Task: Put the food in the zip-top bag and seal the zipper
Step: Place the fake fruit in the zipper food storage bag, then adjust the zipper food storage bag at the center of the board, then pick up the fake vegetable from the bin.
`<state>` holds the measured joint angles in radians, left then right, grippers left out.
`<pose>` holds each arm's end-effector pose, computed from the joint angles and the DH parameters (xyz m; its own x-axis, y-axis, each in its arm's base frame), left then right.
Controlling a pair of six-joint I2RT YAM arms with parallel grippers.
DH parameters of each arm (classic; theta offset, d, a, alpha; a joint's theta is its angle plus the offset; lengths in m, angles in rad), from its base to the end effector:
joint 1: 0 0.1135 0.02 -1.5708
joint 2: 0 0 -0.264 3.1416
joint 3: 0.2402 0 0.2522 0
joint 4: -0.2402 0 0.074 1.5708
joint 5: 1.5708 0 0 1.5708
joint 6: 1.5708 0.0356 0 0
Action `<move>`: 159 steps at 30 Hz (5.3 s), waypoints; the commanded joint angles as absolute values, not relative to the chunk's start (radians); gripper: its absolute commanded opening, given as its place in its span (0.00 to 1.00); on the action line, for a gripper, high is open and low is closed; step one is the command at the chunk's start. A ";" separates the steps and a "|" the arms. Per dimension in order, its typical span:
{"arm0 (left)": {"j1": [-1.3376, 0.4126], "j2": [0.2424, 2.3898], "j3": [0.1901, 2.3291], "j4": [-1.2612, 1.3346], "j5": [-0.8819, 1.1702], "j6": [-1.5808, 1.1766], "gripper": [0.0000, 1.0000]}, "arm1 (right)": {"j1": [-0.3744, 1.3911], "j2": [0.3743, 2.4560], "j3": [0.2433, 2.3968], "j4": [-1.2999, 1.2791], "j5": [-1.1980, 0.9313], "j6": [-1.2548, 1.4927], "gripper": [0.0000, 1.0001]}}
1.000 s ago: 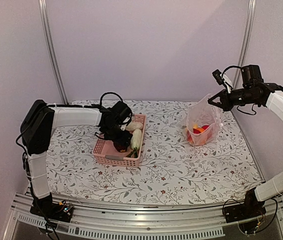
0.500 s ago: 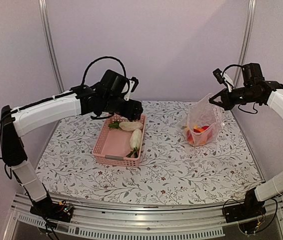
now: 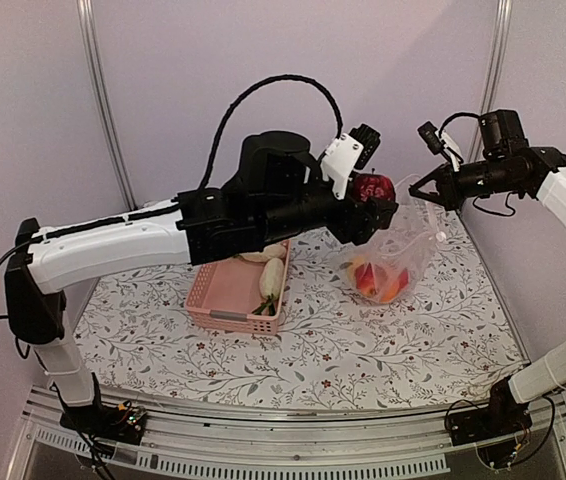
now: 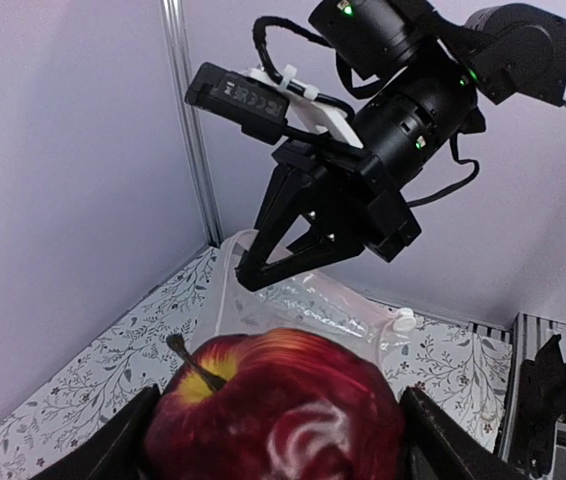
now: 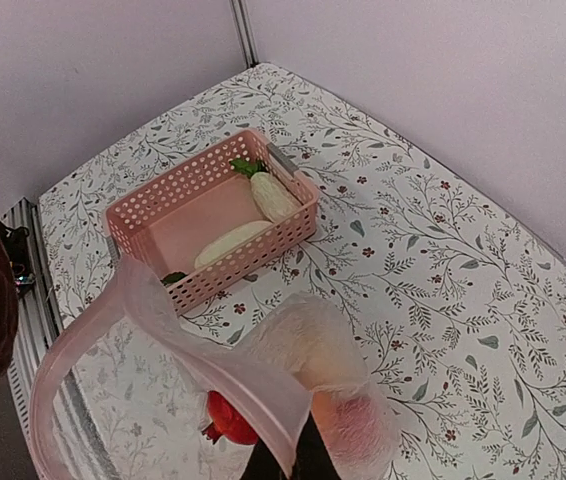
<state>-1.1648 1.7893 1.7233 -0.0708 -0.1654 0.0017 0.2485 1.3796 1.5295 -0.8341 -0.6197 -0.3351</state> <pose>0.1767 -0.3961 0.4001 -0.0524 0.1262 -0.9906 0.8419 0.5392 0.0241 0.2691 0.0896 0.4035 -0.3693 -0.3699 -0.8525 -0.8025 0.5895 0.0918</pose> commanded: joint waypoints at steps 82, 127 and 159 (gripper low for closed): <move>-1.072 2.058 1.962 -0.368 -0.239 -0.522 0.00 | 0.281 1.377 1.413 -0.996 -0.336 -0.286 0.33; -0.791 1.623 1.264 -0.418 -0.168 -0.383 0.76 | 0.218 1.474 1.295 -0.658 -0.886 -0.399 0.00; -0.615 2.140 1.647 -0.680 0.183 -0.374 0.70 | 0.219 1.398 1.151 -0.629 -0.902 -0.460 0.00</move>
<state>-0.6319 2.1048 1.6119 -0.6426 0.1543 -0.3958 0.2153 1.4132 1.1690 -0.6418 -0.8753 -0.4473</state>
